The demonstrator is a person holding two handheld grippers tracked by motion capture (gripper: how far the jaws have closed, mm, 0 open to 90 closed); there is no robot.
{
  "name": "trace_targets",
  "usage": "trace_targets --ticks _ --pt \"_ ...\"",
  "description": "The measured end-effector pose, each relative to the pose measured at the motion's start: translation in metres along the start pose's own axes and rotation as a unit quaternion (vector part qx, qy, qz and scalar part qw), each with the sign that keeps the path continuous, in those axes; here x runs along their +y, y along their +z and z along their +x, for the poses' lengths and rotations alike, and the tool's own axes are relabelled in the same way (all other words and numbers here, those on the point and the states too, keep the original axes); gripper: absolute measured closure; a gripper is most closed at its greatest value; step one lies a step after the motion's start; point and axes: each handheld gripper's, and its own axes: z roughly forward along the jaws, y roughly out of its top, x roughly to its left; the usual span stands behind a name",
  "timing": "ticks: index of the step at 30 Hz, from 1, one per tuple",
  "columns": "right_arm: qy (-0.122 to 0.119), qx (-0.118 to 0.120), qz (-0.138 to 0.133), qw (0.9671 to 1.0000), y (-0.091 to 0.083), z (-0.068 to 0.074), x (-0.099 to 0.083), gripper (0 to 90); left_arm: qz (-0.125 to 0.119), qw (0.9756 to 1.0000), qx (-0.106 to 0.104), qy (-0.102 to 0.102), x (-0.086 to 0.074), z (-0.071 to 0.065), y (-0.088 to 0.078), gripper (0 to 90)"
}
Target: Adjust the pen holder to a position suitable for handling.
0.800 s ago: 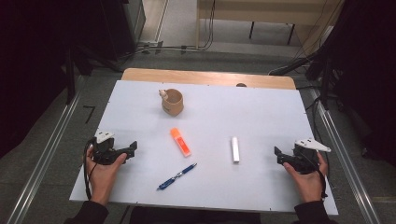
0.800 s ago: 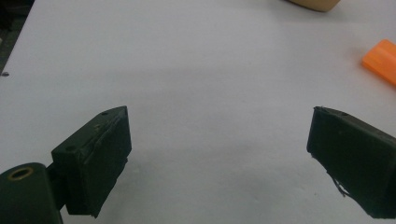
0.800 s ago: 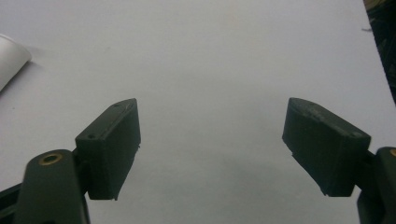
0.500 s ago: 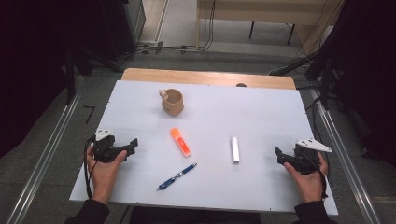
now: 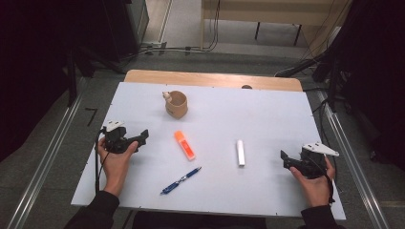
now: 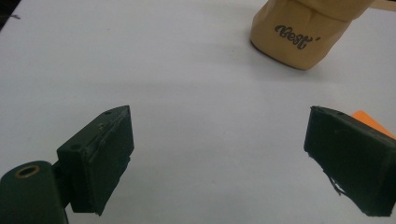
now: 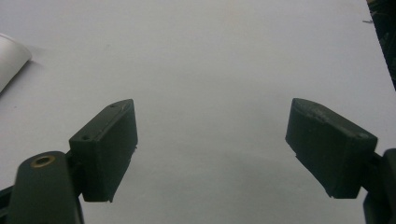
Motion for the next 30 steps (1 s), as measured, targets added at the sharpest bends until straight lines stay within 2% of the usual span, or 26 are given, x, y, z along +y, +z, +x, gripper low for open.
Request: trace_targets --ticks 3,7,9,17,30 --pt "-0.002 -0.001 0.000 1.0000 0.001 0.000 0.000 15.3 0.007 0.9999 0.006 0.009 0.009 -0.005 0.010 10.3" --pt "0.001 -0.001 0.003 1.0000 0.001 -0.001 0.000 15.3 -0.002 1.0000 0.000 -0.005 0.014 -0.006 0.014 11.1" --pt "0.001 -0.002 0.002 1.0000 0.001 -0.001 0.000 15.3 0.003 1.0000 0.003 0.002 0.017 -0.008 0.018 11.2" --pt "-0.001 -0.003 0.003 1.0000 0.001 -0.001 0.000 15.3 -0.013 0.9999 -0.003 0.003 0.034 -0.020 0.022 11.8" --pt "-0.001 -0.004 0.004 1.0000 0.001 -0.001 -0.001 15.3 -0.019 0.9997 -0.014 0.012 0.056 -0.039 0.035 14.5"
